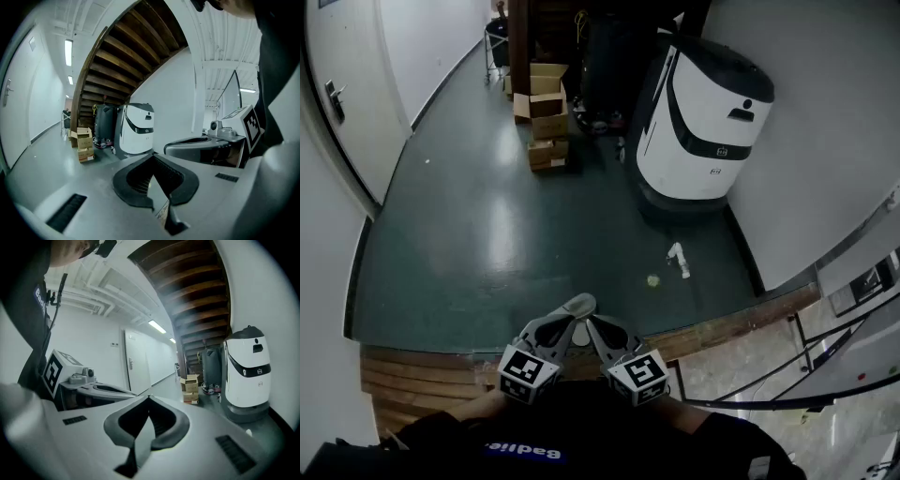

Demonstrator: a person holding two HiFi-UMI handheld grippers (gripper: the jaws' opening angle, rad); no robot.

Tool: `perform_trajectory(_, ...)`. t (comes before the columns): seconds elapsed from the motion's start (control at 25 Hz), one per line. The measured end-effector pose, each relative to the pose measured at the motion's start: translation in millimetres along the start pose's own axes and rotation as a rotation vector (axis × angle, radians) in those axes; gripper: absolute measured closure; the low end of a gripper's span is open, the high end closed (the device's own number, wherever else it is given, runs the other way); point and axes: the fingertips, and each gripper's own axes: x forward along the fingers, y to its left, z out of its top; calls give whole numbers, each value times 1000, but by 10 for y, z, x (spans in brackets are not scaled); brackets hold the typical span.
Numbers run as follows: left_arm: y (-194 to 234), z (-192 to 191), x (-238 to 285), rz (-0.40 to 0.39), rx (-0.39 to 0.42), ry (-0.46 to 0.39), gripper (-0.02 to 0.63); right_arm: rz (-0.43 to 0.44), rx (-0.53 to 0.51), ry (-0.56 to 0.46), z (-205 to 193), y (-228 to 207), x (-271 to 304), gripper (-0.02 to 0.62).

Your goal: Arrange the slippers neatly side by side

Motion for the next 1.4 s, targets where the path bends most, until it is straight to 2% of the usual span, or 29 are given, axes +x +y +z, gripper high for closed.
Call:
perform_trajectory(0.64, -23, 9, 16, 17, 14, -11, 606, -2, 7, -6, 25, -56, -82, 598)
perform_trajectory(0.96, 109, 47, 24, 74, -20, -24, 606, 17, 24, 3, -44, -75, -23, 598)
perform_trajectory(1.08, 188, -34, 15, 93, -21, -11, 606, 28, 54, -1, -94, -63, -13, 598)
perform_trajectory(1.24, 228, -129, 26, 101, -26, 23, 604, 18, 42, -7, -125, -118, 6, 598)
perform_trajectory(1.4, 305, -99, 120, 121, -19, 16, 606, 13, 49, -33, -157, -220, 48, 598)
